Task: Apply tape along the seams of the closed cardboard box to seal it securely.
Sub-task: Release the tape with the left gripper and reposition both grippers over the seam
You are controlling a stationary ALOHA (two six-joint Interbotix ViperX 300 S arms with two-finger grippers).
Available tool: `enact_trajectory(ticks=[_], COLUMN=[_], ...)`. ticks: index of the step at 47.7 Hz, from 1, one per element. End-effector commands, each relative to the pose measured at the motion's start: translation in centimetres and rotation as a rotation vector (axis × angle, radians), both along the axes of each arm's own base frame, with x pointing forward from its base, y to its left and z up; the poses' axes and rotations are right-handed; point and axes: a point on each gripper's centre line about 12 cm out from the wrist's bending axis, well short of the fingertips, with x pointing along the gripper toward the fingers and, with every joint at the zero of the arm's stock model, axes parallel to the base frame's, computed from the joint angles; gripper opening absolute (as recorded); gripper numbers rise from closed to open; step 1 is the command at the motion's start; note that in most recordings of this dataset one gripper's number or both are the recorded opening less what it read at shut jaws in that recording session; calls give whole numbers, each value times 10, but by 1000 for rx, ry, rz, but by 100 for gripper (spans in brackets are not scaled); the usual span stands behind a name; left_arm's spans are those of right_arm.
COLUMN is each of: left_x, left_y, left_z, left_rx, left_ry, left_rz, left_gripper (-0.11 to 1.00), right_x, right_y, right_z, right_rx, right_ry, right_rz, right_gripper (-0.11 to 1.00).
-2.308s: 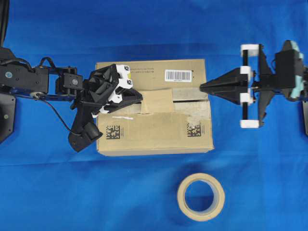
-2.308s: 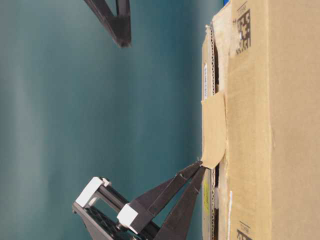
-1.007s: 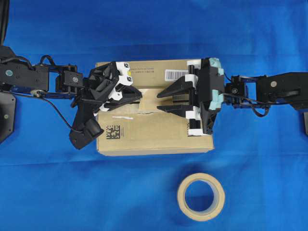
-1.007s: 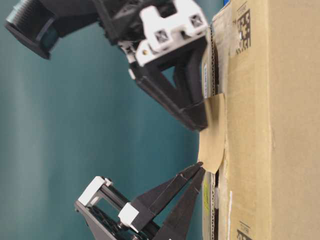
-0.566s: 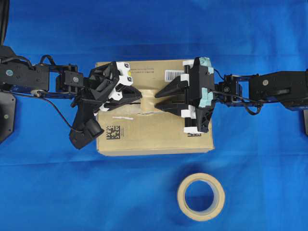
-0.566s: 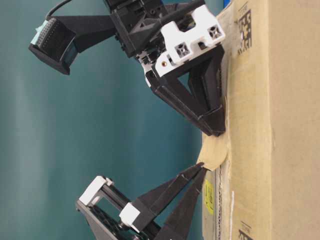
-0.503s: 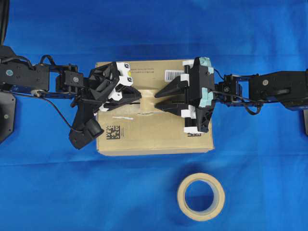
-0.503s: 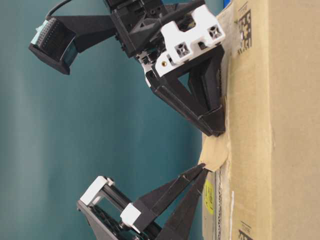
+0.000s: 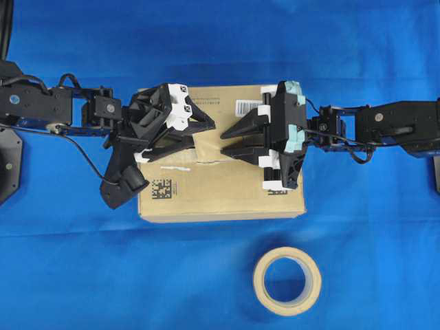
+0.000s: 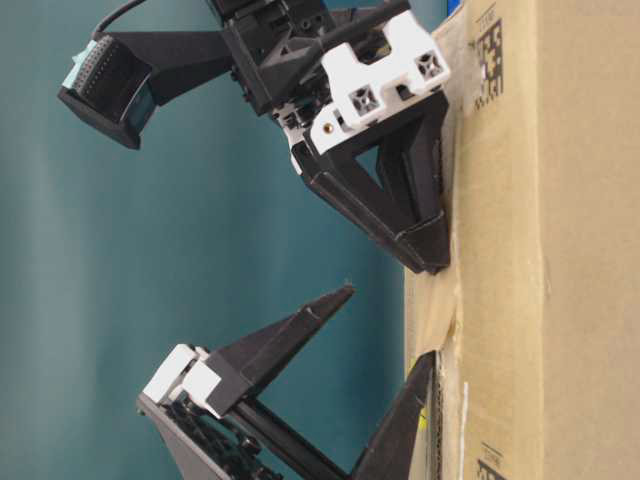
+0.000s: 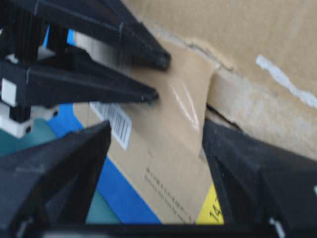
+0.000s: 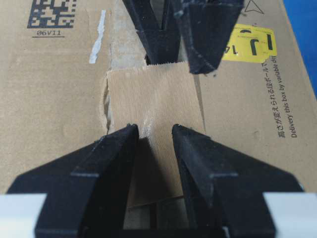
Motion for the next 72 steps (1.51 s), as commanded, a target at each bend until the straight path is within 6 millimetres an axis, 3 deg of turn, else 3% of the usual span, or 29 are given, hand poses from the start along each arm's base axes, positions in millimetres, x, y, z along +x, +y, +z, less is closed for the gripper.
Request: enact_trajectory(ticks=[1, 19, 46, 60, 72], left_x=[6, 8, 1, -10, -21], left_y=[4, 8, 8, 3, -3], left_z=[12, 16, 26, 46, 61], left_rx=[7, -3, -15, -116, -457], left_ry=[-24, 127, 140, -52, -264], left_rz=[5, 8, 17, 86, 252], left_gripper=[69, 68, 67, 67, 66], right_x=[4, 3, 0, -16, -26], right_y=[-1, -1, -1, 0, -9], right_z=[9, 7, 8, 50, 76], right_rx=[0, 1, 1, -22, -32], right_ry=[-25, -3, -3, -111, -224], right_rz=[-4, -4, -2, 7, -21], right_gripper=[46, 46, 46, 46, 45])
